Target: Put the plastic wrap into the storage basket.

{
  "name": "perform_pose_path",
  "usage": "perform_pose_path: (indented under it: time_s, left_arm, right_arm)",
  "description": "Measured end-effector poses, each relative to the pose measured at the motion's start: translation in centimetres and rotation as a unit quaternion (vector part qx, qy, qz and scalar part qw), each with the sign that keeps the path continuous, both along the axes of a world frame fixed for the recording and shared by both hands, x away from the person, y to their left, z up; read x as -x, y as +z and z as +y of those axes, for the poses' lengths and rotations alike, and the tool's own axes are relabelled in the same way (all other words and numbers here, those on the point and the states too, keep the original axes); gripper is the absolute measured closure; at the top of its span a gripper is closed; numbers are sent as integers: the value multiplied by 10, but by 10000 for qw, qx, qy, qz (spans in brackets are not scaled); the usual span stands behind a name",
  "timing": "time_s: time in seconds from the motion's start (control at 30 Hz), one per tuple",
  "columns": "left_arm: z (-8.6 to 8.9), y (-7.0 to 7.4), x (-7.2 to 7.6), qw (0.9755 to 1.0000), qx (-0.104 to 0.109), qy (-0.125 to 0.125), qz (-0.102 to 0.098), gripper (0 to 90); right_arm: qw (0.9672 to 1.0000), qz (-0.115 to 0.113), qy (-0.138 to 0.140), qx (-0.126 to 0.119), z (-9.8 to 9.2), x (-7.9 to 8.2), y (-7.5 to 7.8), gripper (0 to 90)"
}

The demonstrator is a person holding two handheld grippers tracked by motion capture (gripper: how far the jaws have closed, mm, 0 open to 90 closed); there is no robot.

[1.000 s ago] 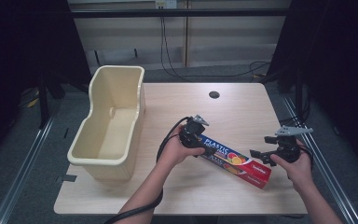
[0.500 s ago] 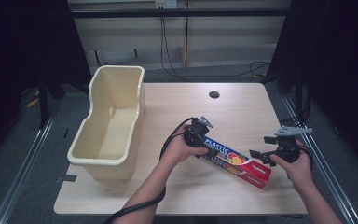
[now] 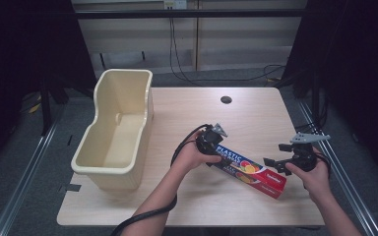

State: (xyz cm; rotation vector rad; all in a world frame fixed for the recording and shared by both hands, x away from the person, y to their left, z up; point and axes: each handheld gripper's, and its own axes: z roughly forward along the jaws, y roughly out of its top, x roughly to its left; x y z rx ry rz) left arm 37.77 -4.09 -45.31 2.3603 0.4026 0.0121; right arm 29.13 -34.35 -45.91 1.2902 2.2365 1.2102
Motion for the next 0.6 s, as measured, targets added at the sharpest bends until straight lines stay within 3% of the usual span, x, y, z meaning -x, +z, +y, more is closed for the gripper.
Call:
perform_pose_path:
  time_s: [0.1,0.33,0.4,0.6]
  left_arm:
    - [0,-1,-1,9999,90,1,50,8]
    - [-2,-1,-4,9996,-95,-190,-168,9]
    - [-2,-2,-5,9996,-10,-227,-182,8]
    - [-2,-2,-9,9995,-41,-276,-148,10]
  right_arm:
    - [10000,1,-1,-11,0,0,0,56]
    - [10000,11,7,-17,0,0,0,57]
    - [10000,12,8,-24,0,0,0,57]
    - [10000,14,5,-12,0,0,-1,58]
